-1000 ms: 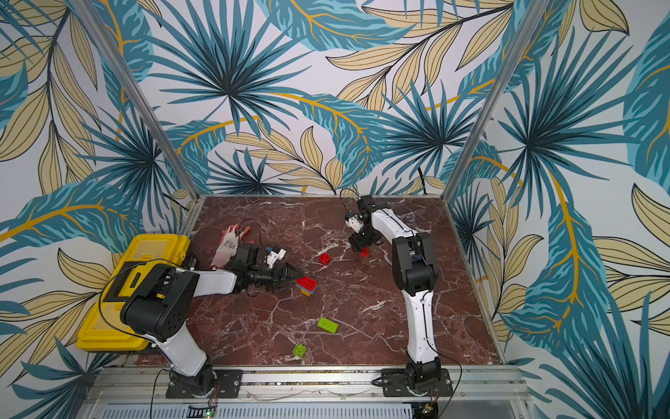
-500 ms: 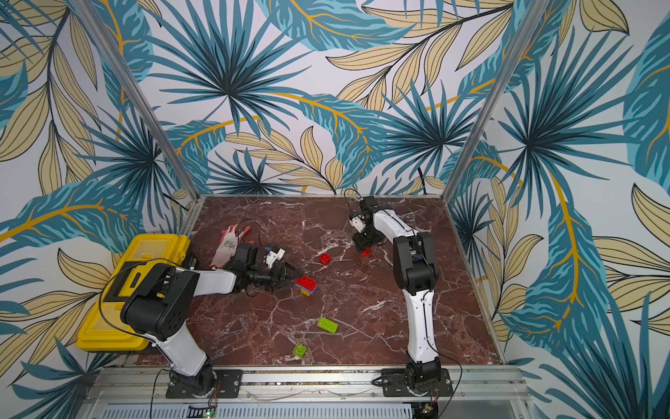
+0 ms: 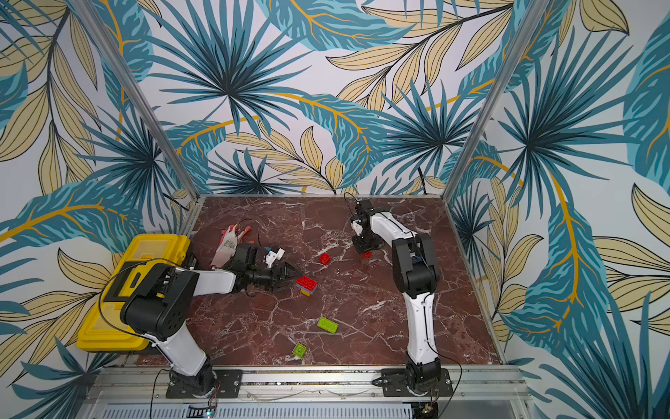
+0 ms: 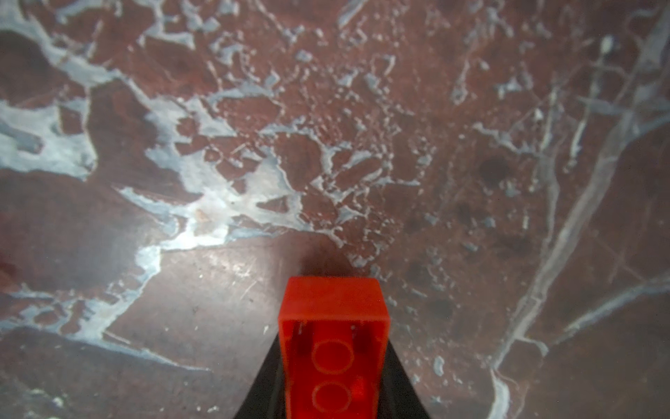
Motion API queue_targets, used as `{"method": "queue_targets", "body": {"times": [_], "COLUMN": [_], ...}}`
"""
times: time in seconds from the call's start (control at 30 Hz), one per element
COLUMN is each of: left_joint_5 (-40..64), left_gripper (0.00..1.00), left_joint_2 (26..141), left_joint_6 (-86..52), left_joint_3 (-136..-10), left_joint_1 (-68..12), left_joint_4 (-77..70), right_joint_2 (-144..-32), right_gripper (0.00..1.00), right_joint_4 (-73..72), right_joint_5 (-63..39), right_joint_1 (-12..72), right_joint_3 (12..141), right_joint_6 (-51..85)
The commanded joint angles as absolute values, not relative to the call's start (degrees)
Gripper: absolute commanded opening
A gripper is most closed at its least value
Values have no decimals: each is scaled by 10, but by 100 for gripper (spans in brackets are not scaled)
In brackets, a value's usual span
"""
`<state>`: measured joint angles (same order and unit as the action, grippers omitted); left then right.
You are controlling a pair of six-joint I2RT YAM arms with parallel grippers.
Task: Assemble a carrot with lego
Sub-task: Pick up the lego brick from the center of the board, then assemble the lego brick with the lego brick.
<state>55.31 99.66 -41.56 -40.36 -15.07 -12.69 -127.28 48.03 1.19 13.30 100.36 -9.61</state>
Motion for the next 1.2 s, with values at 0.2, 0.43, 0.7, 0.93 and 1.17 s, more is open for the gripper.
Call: {"method": "queue_targets", "body": {"times": [0.2,0.43,0.7,0.93,1.17], "left_joint_5": [552,543,542,544,547], "left_gripper": [100,100,99,99,99], "left_joint_2": [956,936,938,951,965], "left_joint_6": [-416,-435,-443,-447,-450], "left_joint_3": [-373,-342,-328,-329,-334], "left_joint_1": [-131,-111,-90,-88,-86], "left_joint_4": [-163,-190,-190,-190,-190], "right_joint_2": [-1178,-1116,-1138,-1174,-1188], "right_gripper": [17,17,17,17,17], "right_joint_4": [576,612,634,644,651], "right_joint_5": [22,-2,-12,-12,-13], "right_joint_1": [194,306,410,457,478], "right_joint_3": [981,987,1050,1086,1085], "right_joint_6": [-90,-77,-56,-56,-68]}}
